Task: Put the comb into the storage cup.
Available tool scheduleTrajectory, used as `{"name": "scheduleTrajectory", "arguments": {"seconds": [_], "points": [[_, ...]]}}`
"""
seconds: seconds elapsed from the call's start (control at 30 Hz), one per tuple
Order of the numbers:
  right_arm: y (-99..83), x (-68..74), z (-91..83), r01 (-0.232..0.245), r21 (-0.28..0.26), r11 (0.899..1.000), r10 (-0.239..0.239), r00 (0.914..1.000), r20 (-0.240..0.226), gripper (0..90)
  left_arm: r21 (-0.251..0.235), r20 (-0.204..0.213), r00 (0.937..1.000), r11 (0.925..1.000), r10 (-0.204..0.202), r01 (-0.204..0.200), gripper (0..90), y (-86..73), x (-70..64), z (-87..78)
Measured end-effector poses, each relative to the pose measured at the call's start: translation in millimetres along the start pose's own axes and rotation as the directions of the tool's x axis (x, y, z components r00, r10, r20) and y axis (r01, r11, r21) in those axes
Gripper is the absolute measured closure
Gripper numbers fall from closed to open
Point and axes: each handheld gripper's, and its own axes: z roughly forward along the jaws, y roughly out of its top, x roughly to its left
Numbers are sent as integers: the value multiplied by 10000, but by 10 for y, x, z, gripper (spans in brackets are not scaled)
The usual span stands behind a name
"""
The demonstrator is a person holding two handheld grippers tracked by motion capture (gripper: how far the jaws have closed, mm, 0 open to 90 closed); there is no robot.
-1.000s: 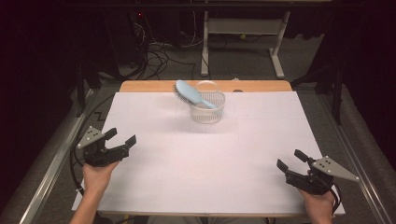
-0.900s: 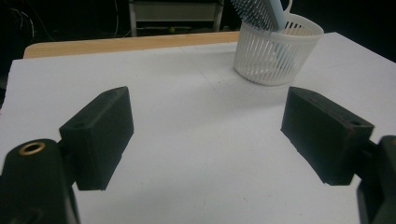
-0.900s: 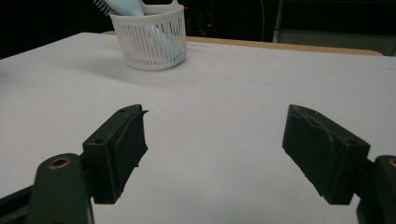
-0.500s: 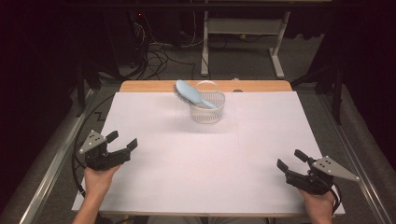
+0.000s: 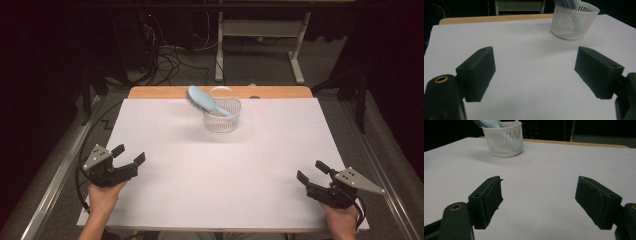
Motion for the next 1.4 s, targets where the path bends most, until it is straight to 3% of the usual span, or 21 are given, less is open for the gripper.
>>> {"name": "scheduleTrajectory", "arguments": {"seconds": [0.73, 1.4], "points": [[-9, -21, -25, -62, 1, 10000, 62, 10000, -3, 219, 365, -161, 9997, 9991, 201, -195, 164, -104, -34, 99], [-17, -11, -26, -110, 16, 9999, 110, 9999, -18, 221, 504, -352, 9991, 9985, 221, -203, 164, -198, 5, 64]]}}
